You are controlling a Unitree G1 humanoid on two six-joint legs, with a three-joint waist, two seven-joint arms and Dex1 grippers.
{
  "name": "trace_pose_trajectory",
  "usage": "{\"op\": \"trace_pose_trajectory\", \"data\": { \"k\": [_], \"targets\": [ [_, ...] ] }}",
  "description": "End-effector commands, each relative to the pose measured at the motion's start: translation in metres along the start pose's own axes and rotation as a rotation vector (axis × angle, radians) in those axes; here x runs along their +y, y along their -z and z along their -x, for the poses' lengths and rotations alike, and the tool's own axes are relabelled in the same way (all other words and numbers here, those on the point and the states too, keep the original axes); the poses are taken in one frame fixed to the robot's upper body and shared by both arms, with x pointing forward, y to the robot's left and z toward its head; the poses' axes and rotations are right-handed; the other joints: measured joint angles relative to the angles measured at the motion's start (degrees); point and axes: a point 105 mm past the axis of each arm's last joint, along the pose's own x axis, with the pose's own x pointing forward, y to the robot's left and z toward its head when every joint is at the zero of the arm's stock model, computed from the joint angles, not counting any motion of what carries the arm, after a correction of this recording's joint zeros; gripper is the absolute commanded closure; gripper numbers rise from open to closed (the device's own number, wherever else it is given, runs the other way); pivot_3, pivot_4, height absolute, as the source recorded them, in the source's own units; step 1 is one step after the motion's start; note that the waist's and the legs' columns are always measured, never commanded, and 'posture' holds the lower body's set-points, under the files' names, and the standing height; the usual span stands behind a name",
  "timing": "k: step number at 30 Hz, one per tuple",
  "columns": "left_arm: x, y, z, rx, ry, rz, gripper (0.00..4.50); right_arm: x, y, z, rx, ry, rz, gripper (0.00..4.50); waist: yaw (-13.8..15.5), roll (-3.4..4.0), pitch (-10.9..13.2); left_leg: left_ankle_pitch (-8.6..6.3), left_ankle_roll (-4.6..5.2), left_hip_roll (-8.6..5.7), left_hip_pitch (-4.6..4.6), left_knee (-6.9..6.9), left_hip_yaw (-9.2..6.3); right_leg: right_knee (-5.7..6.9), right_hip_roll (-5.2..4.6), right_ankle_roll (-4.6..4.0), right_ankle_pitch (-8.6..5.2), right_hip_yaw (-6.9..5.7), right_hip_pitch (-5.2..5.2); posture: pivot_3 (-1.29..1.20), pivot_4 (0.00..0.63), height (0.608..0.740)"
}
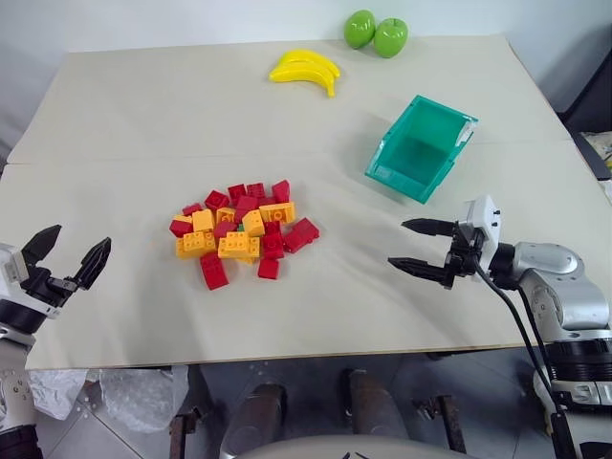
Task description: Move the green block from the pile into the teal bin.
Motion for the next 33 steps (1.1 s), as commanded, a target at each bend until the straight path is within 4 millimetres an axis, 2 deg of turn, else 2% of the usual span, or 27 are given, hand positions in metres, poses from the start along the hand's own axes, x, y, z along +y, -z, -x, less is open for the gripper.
{"op": "trace_pose_trajectory", "data": {
  "k": [1,7,11,15,17,21,24,26,31,33],
  "targets": [
    [0.0,-0.014,-0.001,-0.045,0.019,-0.016,0.0,0.002,-0.009,-0.002,-0.029,-0.014,0.04,0.01,0.0,0.0,0.0,0.0,0.0,0.0,0.0,0.0,0.01,0.0,0.0,0.0,0.0,0.01,0.0,0.0,0.15,0.74],
    [-0.015,-0.01,-0.002,0.009,0.105,0.079,0.0,0.007,-0.016,-0.006,-0.036,-0.028,0.064,0.01,-0.2,0.0,0.0,-0.01,0.01,0.01,0.01,0.01,0.02,0.02,0.0,0.0,0.01,0.06,-0.01,0.0,0.15,0.74],
    [-0.02,-0.01,-0.003,0.043,0.143,0.028,0.0,0.015,-0.023,-0.01,-0.04,-0.061,0.083,0.01,-0.3,0.0,0.0,-0.02,-0.01,0.05,0.01,0.01,0.07,0.05,0.03,0.0,0.01,0.1,-0.04,0.0,0.15,0.74],
    [-0.017,-0.012,-0.005,0.028,0.147,0.003,0.0,0.02,-0.031,-0.019,-0.029,-0.065,0.121,0.01,-0.2,0.0,0.0,-0.02,0.0,0.05,0.02,0.01,0.12,0.05,0.03,-0.01,0.02,0.15,-0.06,0.0,0.15,0.74],
    [-0.023,-0.018,-0.006,-0.012,0.197,-0.046,0.0,0.027,-0.043,-0.027,-0.052,-0.087,0.129,0.01,-0.3,0.0,0.0,-0.02,0.0,0.06,0.02,0.02,0.14,0.05,0.04,-0.01,0.02,0.16,-0.07,0.0,0.15,0.74],
    [-0.026,-0.021,-0.006,-0.05,0.244,-0.061,0.0,0.043,-0.053,-0.042,0.023,-0.124,0.122,0.96,-0.4,0.0,0.0,-0.03,-0.02,0.16,0.01,0.0,0.32,0.06,0.1,-0.06,0.08,0.27,-0.2,0.0,0.15,0.74],
    [-0.036,-0.025,-0.002,-0.1,0.351,-0.026,0.0,0.053,-0.065,-0.054,0.006,-0.133,0.123,1.93,-0.3,-0.01,0.0,-0.04,-0.01,0.16,0.0,0.01,0.33,0.05,0.11,-0.05,0.09,0.29,-0.21,0.0,0.15,0.74],
    [-0.04,-0.024,0.0,-0.105,0.405,-0.016,0.0,0.058,-0.068,-0.064,0.014,-0.136,0.13,2.74,-0.3,-0.01,0.0,-0.05,0.01,0.16,-0.01,0.02,0.35,0.03,0.1,-0.04,0.1,0.31,-0.21,0.0,0.15,0.74],
    [-0.051,-0.025,0.011,-0.143,0.56,0.018,0.0,0.074,-0.077,-0.086,0.003,-0.159,0.137,4.42,-0.4,-0.02,0.0,-0.06,0.01,0.18,-0.02,0.0,0.48,0.1,0.12,-0.04,0.11,0.42,-0.36,0.0,0.15,0.74],
    [-0.056,-0.022,0.018,-0.135,0.647,0.018,0.0,0.078,-0.084,-0.105,-0.007,-0.155,0.132,4.47,-0.5,-0.03,0.0,-0.06,0.01,0.18,-0.05,0.0,0.52,0.13,0.13,-0.04,0.11,0.47,-0.45,0.0,0.15,0.74]
  ]
}}
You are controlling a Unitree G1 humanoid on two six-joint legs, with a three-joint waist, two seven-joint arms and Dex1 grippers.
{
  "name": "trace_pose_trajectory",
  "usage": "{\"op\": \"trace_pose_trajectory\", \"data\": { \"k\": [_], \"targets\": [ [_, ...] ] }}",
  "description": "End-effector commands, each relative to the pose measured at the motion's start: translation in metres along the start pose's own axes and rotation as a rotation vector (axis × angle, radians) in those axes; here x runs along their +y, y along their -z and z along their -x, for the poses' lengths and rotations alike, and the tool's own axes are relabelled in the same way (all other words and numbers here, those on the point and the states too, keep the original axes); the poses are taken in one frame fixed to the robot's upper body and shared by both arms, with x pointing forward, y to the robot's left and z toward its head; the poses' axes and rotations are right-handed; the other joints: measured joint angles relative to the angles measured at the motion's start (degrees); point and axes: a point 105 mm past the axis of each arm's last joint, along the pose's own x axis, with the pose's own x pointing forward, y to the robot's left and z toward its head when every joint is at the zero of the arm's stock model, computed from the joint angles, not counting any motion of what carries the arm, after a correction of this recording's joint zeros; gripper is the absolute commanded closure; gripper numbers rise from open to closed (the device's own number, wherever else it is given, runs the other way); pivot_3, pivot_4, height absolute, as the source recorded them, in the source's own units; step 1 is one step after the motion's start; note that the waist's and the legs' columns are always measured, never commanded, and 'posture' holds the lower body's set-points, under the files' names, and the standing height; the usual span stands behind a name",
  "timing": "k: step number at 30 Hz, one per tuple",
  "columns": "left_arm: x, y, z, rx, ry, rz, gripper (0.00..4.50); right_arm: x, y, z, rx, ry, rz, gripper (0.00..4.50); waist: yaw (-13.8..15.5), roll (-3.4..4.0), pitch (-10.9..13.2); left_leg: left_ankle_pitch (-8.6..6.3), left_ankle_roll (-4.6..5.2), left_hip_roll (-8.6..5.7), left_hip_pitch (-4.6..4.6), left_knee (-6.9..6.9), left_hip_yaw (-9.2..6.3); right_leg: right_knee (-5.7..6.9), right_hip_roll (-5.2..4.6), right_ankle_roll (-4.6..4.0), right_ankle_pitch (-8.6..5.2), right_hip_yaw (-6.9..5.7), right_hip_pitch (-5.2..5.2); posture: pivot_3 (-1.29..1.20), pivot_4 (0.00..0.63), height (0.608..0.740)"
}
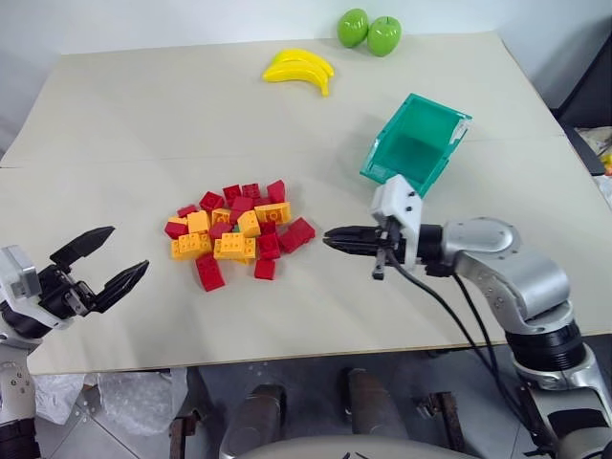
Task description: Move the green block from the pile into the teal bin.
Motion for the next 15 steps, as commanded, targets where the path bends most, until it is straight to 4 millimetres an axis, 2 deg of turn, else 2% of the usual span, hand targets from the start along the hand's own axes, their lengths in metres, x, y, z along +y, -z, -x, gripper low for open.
{"op": "trace_pose_trajectory", "data": {
  "k": [1,4,8,12,15],
  "targets": [
    [-0.01,-0.004,0.011,0.004,0.138,-0.019,0.0,0.0,-0.021,-0.029,-0.027,0.022,0.034,4.47,-0.2,-0.01,0.0,0.0,0.0,0.01,0.0,0.0,0.02,0.01,0.01,0.0,0.0,0.01,-0.02,0.0,0.15,0.74],
    [-0.023,0.006,0.02,0.077,0.264,-0.003,0.0,0.008,-0.038,-0.059,-0.046,0.017,0.013,4.47,-1.4,-0.01,0.0,0.03,-0.05,0.07,-0.01,0.0,0.18,0.22,0.07,-0.08,0.03,0.14,-0.23,0.0,0.15,0.74],
    [-0.026,0.011,0.025,0.115,0.304,-0.004,0.0,0.033,-0.051,-0.081,-0.069,-0.07,-0.018,4.47,-1.5,-0.04,0.0,0.04,-0.07,0.12,-0.04,-0.06,0.17,0.24,0.1,-0.13,0.04,0.14,-0.32,0.0,0.15,0.74],
    [-0.02,0.008,0.024,0.1,0.269,-0.02,0.0,0.069,-0.053,-0.107,-0.018,-0.224,-0.01,4.47,-1.6,-0.09,-0.1,0.03,-0.05,0.11,-0.1,-0.04,0.17,0.25,0.1,-0.13,0.04,0.13,-0.39,0.0,0.15,0.74],
    [-0.015,0.007,0.022,0.092,0.25,-0.031,0.0,0.079,-0.046,-0.121,0.031,-0.282,0.003,4.47,-1.6,-0.14,-0.1,0.03,-0.06,0.11,-0.09,0.01,0.17,0.3,0.11,-0.13,0.04,0.12,-0.4,0.0,0.15,0.74]
  ]
}}
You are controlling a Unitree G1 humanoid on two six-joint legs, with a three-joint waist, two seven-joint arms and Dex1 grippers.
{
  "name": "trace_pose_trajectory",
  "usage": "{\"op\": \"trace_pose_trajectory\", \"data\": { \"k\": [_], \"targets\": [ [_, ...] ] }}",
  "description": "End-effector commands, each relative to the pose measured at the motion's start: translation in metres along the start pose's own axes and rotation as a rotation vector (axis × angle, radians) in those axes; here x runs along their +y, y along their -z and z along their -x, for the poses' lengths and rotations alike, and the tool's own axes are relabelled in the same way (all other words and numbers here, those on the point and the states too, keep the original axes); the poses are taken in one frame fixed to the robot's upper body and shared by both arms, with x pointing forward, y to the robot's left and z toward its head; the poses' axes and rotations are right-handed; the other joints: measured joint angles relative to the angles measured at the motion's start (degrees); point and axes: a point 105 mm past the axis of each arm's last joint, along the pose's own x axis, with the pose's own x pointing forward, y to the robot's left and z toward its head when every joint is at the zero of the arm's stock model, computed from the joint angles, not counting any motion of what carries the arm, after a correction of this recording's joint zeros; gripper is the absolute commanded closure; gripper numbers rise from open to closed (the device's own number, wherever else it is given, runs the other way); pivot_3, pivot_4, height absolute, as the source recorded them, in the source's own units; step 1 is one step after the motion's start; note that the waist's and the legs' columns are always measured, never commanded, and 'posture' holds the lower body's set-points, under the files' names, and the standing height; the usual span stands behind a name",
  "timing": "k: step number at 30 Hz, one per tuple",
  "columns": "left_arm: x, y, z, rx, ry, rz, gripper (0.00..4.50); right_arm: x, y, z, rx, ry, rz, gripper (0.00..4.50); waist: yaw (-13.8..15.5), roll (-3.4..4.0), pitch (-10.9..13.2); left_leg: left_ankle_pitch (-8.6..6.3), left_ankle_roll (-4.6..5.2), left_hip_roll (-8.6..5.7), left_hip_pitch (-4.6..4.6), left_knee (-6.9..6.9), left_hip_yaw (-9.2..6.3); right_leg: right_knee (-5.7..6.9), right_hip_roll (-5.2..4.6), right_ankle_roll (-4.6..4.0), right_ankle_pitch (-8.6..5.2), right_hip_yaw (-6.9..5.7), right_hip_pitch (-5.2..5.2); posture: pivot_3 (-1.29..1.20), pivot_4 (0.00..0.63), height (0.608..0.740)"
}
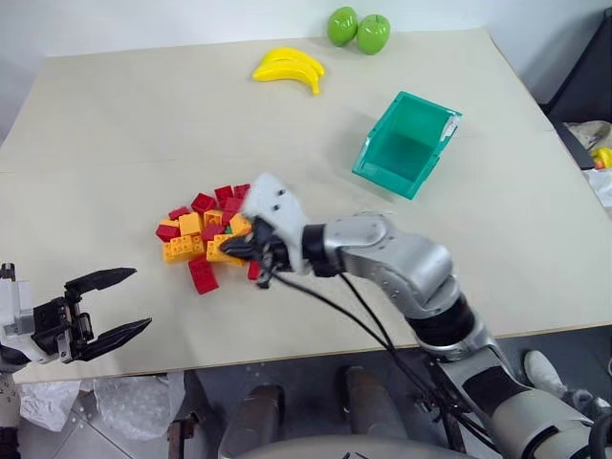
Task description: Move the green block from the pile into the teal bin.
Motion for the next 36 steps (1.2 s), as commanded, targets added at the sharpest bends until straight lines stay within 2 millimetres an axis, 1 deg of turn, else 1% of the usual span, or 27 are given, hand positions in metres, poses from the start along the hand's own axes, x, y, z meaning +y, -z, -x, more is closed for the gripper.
{"op": "trace_pose_trajectory", "data": {
  "k": [1,4,7,8,10,11,15,19,23,26,29,31,33,36],
  "targets": [
    [0.008,-0.006,0.003,-0.002,-0.043,-0.033,0.0,0.008,0.003,-0.017,0.029,-0.063,0.008,4.47,0.0,-0.05,0.0,0.0,0.0,0.0,0.0,0.02,0.0,0.01,0.01,0.0,0.0,0.0,0.01,0.0,0.15,0.74],
    [0.011,-0.006,0.002,-0.012,-0.059,-0.035,0.0,0.007,0.008,-0.026,0.042,-0.076,0.017,4.47,0.0,-0.07,0.0,0.0,0.0,-0.01,0.0,0.08,0.02,0.06,0.03,-0.01,0.02,0.02,0.01,0.0,0.15,0.74],
    [0.01,-0.005,0.0,-0.011,-0.065,-0.037,0.0,0.005,0.013,-0.037,0.055,-0.064,0.08,4.47,-0.3,-0.07,0.0,0.0,-0.01,-0.01,0.0,0.06,0.02,0.07,0.04,-0.01,0.02,0.02,-0.01,0.0,0.15,0.74],
    [0.01,-0.006,0.0,-0.017,-0.073,-0.038,0.0,-0.001,0.014,-0.044,0.058,-0.035,0.091,4.47,-0.5,-0.07,0.0,0.0,-0.01,-0.01,0.0,0.05,0.02,0.07,0.04,-0.01,0.02,0.02,-0.02,0.0,0.15,0.74],
    [0.011,-0.007,0.0,-0.025,-0.093,-0.045,0.0,-0.025,0.018,-0.056,0.048,0.11,0.089,4.47,-1.0,-0.07,0.0,0.0,-0.03,0.01,0.01,0.04,0.03,0.09,0.06,-0.01,0.02,0.02,-0.03,0.0,0.15,0.74],
    [0.011,-0.008,0.0,-0.027,-0.099,-0.048,0.0,-0.034,0.018,-0.059,0.039,0.159,0.077,4.47,-1.4,-0.07,0.0,0.0,-0.05,0.02,0.02,0.04,0.03,0.12,0.07,-0.02,0.02,0.02,-0.03,0.0,0.15,0.74],
    [0.013,-0.01,-0.002,-0.037,-0.114,-0.056,0.0,-0.056,0.014,-0.06,-0.01,0.273,0.055,4.47,-1.5,-0.09,-0.1,0.02,-0.08,0.01,0.02,0.06,0.03,0.39,0.08,-0.04,0.03,0.04,-0.05,0.0,0.15,0.74],
    [0.015,-0.011,-0.004,-0.046,-0.125,-0.06,0.0,-0.076,0.011,-0.053,-0.035,0.377,0.036,4.47,-1.5,-0.1,-0.1,0.02,-0.07,-0.02,0.02,0.1,0.03,0.45,0.07,-0.04,0.03,0.03,-0.05,0.0,0.15,0.74],
    [0.017,-0.012,-0.005,-0.058,-0.134,-0.066,0.0,-0.101,0.016,-0.036,-0.032,0.501,0.004,4.47,-1.5,-0.09,-0.1,0.02,-0.08,0.0,0.02,0.11,0.03,0.5,0.08,-0.04,0.03,0.04,-0.06,0.0,0.15,0.74],
    [0.018,-0.013,-0.007,-0.062,-0.138,-0.069,0.0,-0.112,0.018,-0.02,-0.034,0.543,-0.003,4.47,-1.7,-0.09,-0.1,0.02,-0.08,0.0,0.02,0.1,0.04,0.5,0.08,-0.04,0.03,0.05,-0.07,0.0,0.15,0.74],
    [0.018,-0.013,-0.007,-0.065,-0.139,-0.07,0.0,-0.116,0.019,-0.011,-0.031,0.552,0.004,4.47,-1.7,-0.09,-0.1,0.02,-0.08,0.01,0.02,0.09,0.04,0.5,0.08,-0.04,0.03,0.06,-0.08,0.0,0.15,0.74],
    [0.019,-0.013,-0.008,-0.07,-0.143,-0.071,0.0,-0.12,0.024,0.001,-0.003,0.556,0.031,4.47,-1.7,-0.09,-0.1,0.02,-0.07,0.0,0.02,0.1,0.06,0.5,0.07,-0.04,0.03,0.06,-0.07,0.0,0.15,0.74],
    [0.019,-0.012,-0.01,-0.073,-0.144,-0.069,0.0,-0.129,0.026,0.013,0.014,0.577,0.061,4.47,-1.6,-0.09,-0.1,0.02,-0.07,0.0,0.02,0.1,0.05,0.49,0.07,-0.04,0.03,0.06,-0.07,0.0,0.15,0.74],
    [0.019,-0.012,-0.011,-0.077,-0.145,-0.07,0.0,-0.143,0.022,0.026,0.001,0.626,0.079,4.47,-1.7,-0.1,-0.1,0.02,-0.07,0.0,0.02,0.11,0.07,0.5,0.07,-0.04,0.03,0.06,-0.07,0.0,0.15,0.74]
  ]
}}
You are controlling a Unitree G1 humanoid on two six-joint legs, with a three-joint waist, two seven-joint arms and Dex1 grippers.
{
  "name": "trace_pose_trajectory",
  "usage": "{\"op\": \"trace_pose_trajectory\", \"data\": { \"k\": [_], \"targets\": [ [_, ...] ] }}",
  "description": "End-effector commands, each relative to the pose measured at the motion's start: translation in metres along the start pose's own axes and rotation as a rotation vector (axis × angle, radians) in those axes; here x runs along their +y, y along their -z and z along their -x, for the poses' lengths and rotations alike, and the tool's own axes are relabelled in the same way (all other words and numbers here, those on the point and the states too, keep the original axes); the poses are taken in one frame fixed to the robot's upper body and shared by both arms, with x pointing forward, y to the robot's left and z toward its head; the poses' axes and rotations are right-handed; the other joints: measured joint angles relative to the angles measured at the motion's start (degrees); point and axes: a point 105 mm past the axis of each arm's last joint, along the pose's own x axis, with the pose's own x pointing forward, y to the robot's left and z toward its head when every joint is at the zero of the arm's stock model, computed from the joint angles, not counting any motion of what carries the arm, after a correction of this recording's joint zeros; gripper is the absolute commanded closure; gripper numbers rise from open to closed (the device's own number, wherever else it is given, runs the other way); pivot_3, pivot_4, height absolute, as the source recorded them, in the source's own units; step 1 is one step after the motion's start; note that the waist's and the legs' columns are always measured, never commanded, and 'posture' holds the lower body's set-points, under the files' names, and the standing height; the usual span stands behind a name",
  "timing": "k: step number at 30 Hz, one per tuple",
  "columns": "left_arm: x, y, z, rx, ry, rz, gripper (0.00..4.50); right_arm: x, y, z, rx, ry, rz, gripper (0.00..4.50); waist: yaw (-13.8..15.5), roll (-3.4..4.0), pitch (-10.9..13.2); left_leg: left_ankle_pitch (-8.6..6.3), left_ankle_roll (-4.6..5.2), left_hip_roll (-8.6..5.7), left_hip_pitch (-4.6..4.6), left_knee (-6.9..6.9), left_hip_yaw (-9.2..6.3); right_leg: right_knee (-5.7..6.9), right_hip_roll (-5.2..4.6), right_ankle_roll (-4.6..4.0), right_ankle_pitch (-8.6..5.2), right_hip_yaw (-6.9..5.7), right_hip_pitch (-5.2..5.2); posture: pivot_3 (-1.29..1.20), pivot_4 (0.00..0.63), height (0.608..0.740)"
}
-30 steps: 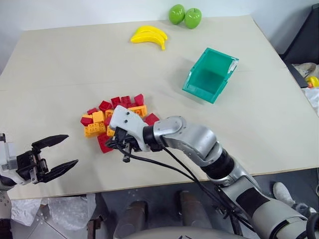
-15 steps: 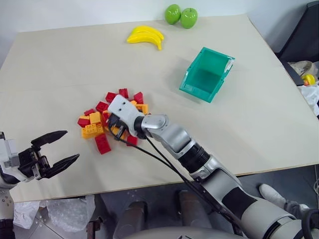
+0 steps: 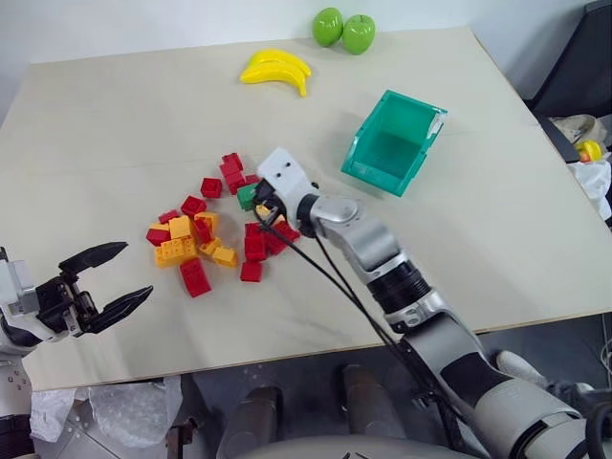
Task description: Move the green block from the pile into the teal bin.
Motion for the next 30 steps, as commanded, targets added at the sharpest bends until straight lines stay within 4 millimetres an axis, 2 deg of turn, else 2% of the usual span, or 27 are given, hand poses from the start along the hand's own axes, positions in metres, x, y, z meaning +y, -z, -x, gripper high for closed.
{"op": "trace_pose_trajectory", "data": {
  "k": [1,4,6,8,14,16,19,24,26,30],
  "targets": [
    [0.0,-0.007,-0.002,-0.021,-0.001,-0.035,0.0,-0.019,-0.022,0.005,-0.084,0.036,0.026,4.47,-0.1,0.0,0.0,0.0,0.0,0.01,0.0,0.0,0.01,0.0,0.0,0.0,0.0,0.01,-0.01,0.0,0.15,0.74],
    [0.0,-0.007,-0.003,-0.024,-0.002,-0.035,0.0,-0.025,-0.031,0.018,-0.186,-0.044,0.004,4.47,-0.1,0.01,0.0,0.0,0.0,0.03,0.0,0.0,0.03,0.01,0.01,0.0,0.0,0.02,-0.03,0.0,0.15,0.74],
    [-0.001,-0.007,-0.003,-0.024,-0.002,-0.035,0.0,-0.023,-0.03,0.035,-0.22,-0.171,0.018,4.11,0.0,0.01,0.0,0.0,0.0,0.02,0.0,-0.01,0.04,-0.01,0.01,0.0,0.0,0.02,-0.02,0.0,0.15,0.74],
    [-0.001,-0.008,-0.002,-0.024,-0.001,-0.035,0.0,-0.028,-0.023,0.057,-0.223,-0.252,0.017,3.57,0.1,0.0,0.0,-0.02,0.03,0.01,-0.01,-0.01,0.04,-0.06,0.0,0.01,0.0,0.01,0.01,0.0,0.15,0.74],
    [-0.002,-0.007,-0.001,-0.024,0.003,-0.029,0.0,-0.059,-0.005,0.118,-0.174,-0.298,0.024,1.55,1.0,0.01,0.0,-0.06,0.11,-0.03,-0.07,0.03,0.04,-0.46,-0.05,0.06,0.03,-0.03,0.06,0.0,0.15,0.74],
    [-0.001,-0.007,-0.001,-0.024,0.005,-0.027,0.0,-0.065,0.001,0.135,-0.145,-0.298,0.021,0.8,0.9,0.02,0.0,-0.06,0.1,0.03,-0.06,0.02,0.09,-0.47,-0.03,0.06,0.03,-0.01,0.05,0.0,0.15,0.74],
    [0.0,-0.007,-0.002,-0.03,0.007,-0.025,0.0,-0.07,0.009,0.157,-0.093,-0.296,0.022,0.02,1.0,0.03,0.0,-0.06,0.09,0.06,-0.05,0.01,0.13,-0.47,-0.02,0.05,0.03,0.0,0.05,0.0,0.15,0.74],
    [0.003,-0.007,-0.003,-0.03,0.013,-0.022,0.0,-0.07,0.015,0.177,-0.029,-0.288,0.022,0.02,1.8,0.03,0.0,-0.07,0.1,0.05,-0.05,0.05,0.21,-0.47,-0.03,0.06,0.03,0.03,0.04,0.0,0.15,0.74],
    [0.005,-0.006,-0.006,-0.032,0.02,-0.02,0.0,-0.065,0.012,0.177,-0.023,-0.288,0.027,0.02,1.9,0.03,0.0,-0.07,0.1,0.05,-0.05,0.09,0.21,-0.46,-0.03,0.05,0.04,0.03,0.05,0.0,0.15,0.74],
    [0.006,-0.007,-0.01,-0.04,0.033,-0.019,0.0,-0.055,-0.002,0.163,-0.049,-0.256,0.024,0.02,1.9,0.03,0.0,-0.07,0.1,0.04,-0.06,0.15,0.21,-0.45,-0.04,0.05,0.07,0.04,0.06,0.0,0.15,0.74]
  ]
}}
